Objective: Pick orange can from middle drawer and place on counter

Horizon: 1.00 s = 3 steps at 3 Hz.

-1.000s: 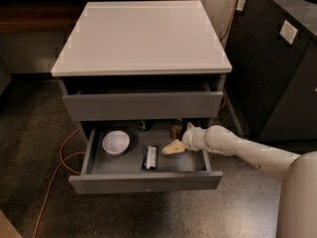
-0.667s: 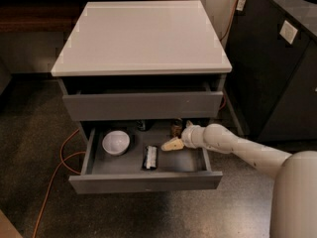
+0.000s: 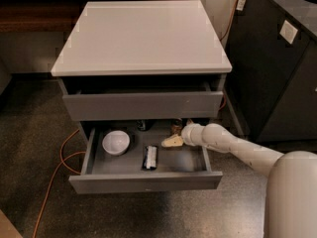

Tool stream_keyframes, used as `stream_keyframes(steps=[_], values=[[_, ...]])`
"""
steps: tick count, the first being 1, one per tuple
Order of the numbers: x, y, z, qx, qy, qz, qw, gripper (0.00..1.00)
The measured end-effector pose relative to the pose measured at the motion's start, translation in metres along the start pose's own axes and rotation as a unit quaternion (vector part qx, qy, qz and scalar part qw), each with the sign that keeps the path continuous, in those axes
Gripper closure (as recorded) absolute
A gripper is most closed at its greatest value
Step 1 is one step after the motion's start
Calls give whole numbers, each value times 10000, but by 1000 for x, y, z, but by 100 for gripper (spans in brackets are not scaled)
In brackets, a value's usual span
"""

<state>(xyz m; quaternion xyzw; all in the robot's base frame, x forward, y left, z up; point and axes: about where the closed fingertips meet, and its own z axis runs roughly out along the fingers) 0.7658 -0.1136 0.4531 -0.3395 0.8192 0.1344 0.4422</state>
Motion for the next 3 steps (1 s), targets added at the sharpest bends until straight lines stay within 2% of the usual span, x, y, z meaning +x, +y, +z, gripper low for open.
stream_keyframes(steps=[1,3], values=[[1,-5,8,88,-57,65,9999,16],[0,-12,18,194,-185,201,9994,62]])
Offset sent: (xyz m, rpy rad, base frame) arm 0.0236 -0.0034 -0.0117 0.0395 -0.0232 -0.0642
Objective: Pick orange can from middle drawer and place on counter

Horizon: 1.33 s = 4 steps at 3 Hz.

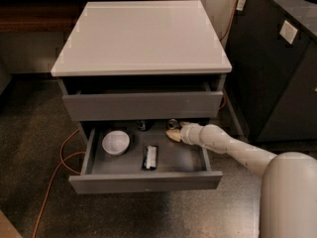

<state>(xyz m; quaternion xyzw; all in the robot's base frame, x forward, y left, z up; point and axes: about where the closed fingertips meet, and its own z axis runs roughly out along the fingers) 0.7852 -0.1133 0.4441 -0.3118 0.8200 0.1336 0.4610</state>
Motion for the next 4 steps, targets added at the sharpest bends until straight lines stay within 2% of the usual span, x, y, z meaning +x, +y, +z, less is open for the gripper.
stream_keyframes(steps=[1,2,3,4], values=[[-13,13,-14,-150,-90,-127,9998,93],[-23,37,-27,-478,-31,-265,9985,100],[-28,69,-38,-889,103,-387,9952,100],[-29,113,-56,-1482,263,-564,9870,100]])
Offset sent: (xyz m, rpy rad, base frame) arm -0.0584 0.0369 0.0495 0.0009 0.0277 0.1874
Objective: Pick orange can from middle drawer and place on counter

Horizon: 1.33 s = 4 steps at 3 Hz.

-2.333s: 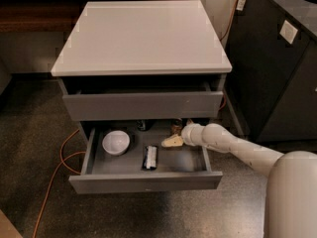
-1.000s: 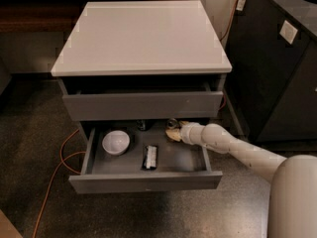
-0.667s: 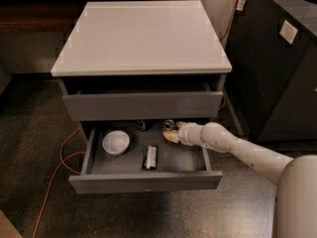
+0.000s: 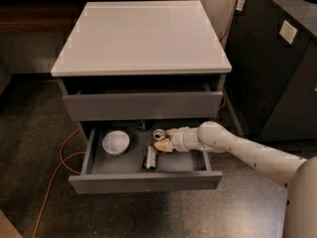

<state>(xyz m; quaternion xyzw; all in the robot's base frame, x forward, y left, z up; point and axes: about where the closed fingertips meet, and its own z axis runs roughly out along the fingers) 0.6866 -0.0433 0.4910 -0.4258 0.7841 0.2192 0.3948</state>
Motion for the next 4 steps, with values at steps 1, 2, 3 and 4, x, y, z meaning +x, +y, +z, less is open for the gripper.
stream_keyframes(steps=[1,2,3,4], values=[[-10,47,-10,-556,52,-222,9982,100],[-24,81,-24,-933,23,-495,9944,100],[-45,98,-40,-1133,53,-763,9906,100],[-73,104,-54,-1242,196,-1027,9867,100]])
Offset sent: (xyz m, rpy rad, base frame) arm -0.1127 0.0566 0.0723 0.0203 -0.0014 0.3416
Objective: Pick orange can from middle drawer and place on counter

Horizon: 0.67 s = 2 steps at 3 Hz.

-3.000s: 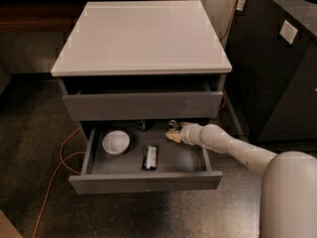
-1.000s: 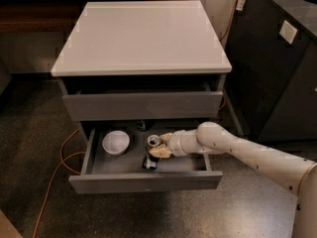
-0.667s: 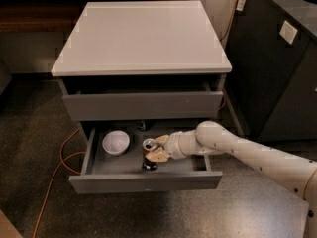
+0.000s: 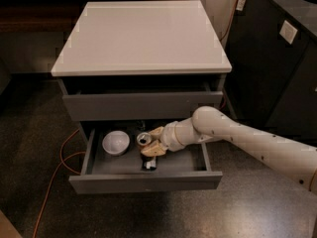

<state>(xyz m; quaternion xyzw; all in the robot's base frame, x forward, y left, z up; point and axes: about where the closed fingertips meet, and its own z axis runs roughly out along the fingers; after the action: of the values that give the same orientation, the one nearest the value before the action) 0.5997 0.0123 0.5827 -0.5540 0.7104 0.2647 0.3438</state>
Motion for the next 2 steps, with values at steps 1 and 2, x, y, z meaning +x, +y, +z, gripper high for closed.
stream_keyframes(steps=[1,2], values=[[-37,-5,-17,2,210,-297,9993,100],[-55,-7,-28,40,273,-465,9985,100]])
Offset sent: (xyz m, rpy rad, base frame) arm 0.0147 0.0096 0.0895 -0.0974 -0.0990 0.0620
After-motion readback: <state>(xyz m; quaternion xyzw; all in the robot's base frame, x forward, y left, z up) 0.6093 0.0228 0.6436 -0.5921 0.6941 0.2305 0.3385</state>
